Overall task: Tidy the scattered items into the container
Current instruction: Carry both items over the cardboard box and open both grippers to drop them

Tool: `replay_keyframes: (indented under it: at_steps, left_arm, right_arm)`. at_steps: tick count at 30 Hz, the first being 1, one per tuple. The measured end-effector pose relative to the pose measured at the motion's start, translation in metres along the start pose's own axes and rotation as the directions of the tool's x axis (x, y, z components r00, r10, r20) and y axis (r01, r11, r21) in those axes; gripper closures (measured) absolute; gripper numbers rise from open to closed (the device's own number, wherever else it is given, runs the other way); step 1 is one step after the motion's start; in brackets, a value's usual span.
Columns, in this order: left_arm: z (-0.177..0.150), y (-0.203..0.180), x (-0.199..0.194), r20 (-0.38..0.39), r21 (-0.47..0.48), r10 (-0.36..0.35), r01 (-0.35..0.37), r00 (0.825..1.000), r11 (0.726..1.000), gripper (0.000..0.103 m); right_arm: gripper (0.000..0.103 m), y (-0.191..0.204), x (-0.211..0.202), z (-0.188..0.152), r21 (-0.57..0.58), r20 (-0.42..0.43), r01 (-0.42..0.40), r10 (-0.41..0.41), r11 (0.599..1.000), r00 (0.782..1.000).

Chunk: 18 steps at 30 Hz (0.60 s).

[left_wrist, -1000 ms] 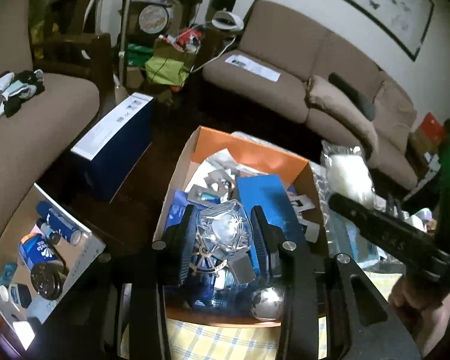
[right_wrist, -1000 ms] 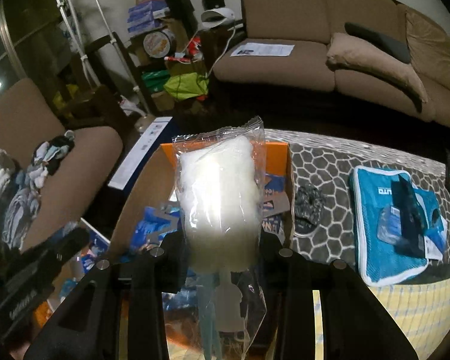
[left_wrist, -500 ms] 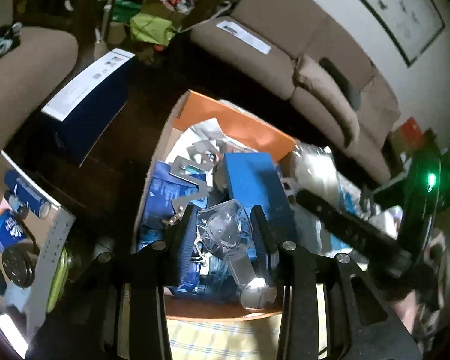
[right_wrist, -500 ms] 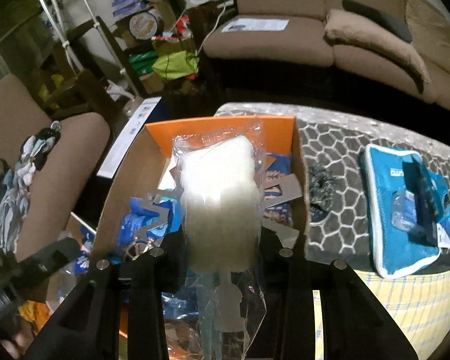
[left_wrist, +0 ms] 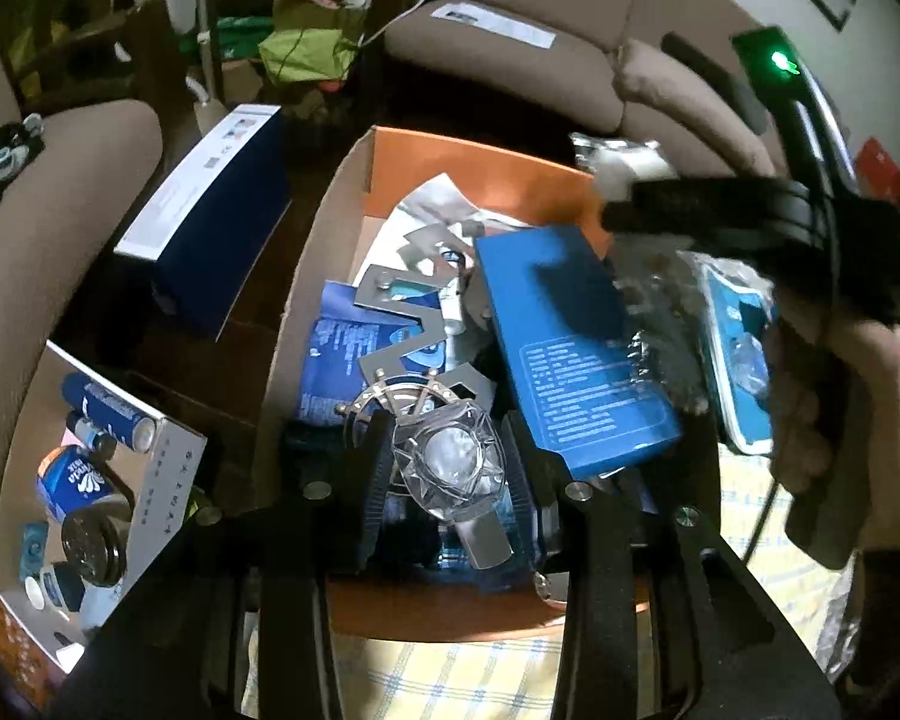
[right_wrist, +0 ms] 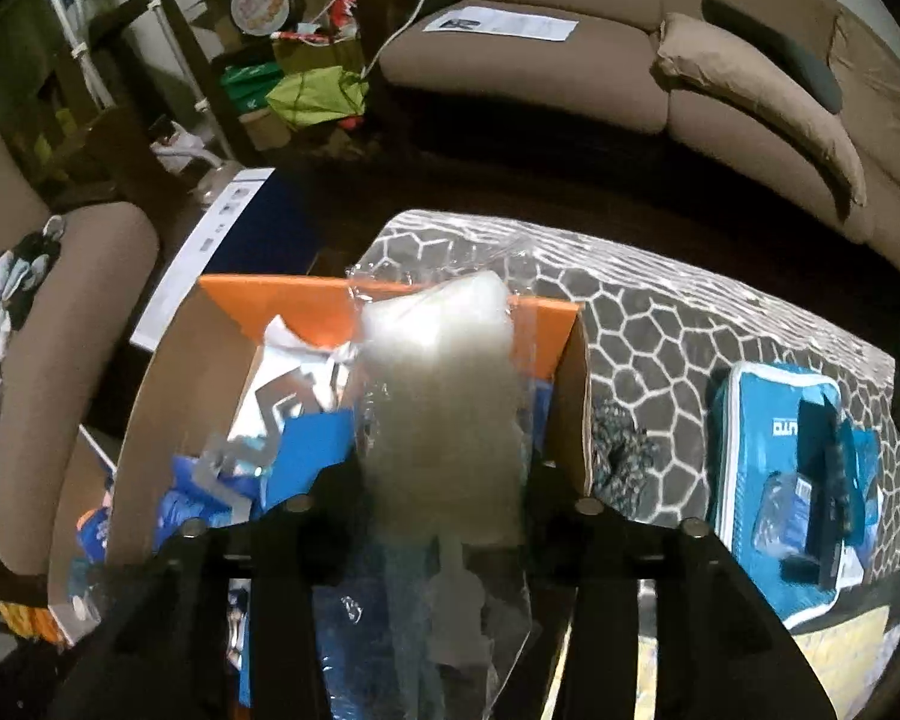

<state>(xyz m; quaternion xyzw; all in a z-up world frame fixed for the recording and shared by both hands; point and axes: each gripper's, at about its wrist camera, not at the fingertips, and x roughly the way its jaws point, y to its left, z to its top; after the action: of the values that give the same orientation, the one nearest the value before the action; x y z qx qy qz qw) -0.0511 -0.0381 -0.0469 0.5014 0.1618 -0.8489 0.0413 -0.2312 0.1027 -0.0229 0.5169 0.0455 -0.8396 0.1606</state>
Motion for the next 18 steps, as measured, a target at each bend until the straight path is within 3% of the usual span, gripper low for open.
replay_keyframes:
  at_steps: [2,7,12,13,15,18]
  left_arm:
    - [0.000,-0.001,0.002,-0.003,0.004,0.003,-0.003,1.000,1.000,0.069]
    - [0.001,0.006,0.004,-0.018,-0.016,0.014,-0.014,1.000,1.000,0.069]
    - [0.004,0.013,0.003,-0.037,-0.035,0.008,-0.010,0.999,0.999,0.067]
    - [0.004,0.015,0.002,-0.047,-0.044,0.000,-0.002,0.999,0.999,0.063]
    - [0.005,0.019,-0.003,-0.052,-0.067,-0.033,0.030,0.998,0.997,0.040]
    - [0.006,0.020,-0.017,-0.015,-0.068,-0.033,0.031,0.999,0.997,0.019]
  right_arm:
    - [0.018,0.001,-0.003,0.000,-0.003,0.025,-0.015,0.015,1.000,1.000]
    - [0.018,-0.005,-0.038,-0.010,0.013,0.103,-0.066,0.065,0.998,0.993]
    - [0.017,-0.032,-0.092,-0.047,0.010,0.157,-0.096,0.093,0.995,0.983]
    - [0.017,-0.041,-0.104,-0.057,0.002,0.158,-0.083,0.082,0.997,0.984]
    - [0.016,-0.062,-0.125,-0.075,0.006,0.145,-0.034,0.033,0.999,0.989]
    - [0.015,-0.095,-0.155,-0.102,0.013,0.150,0.078,-0.079,0.997,0.986]
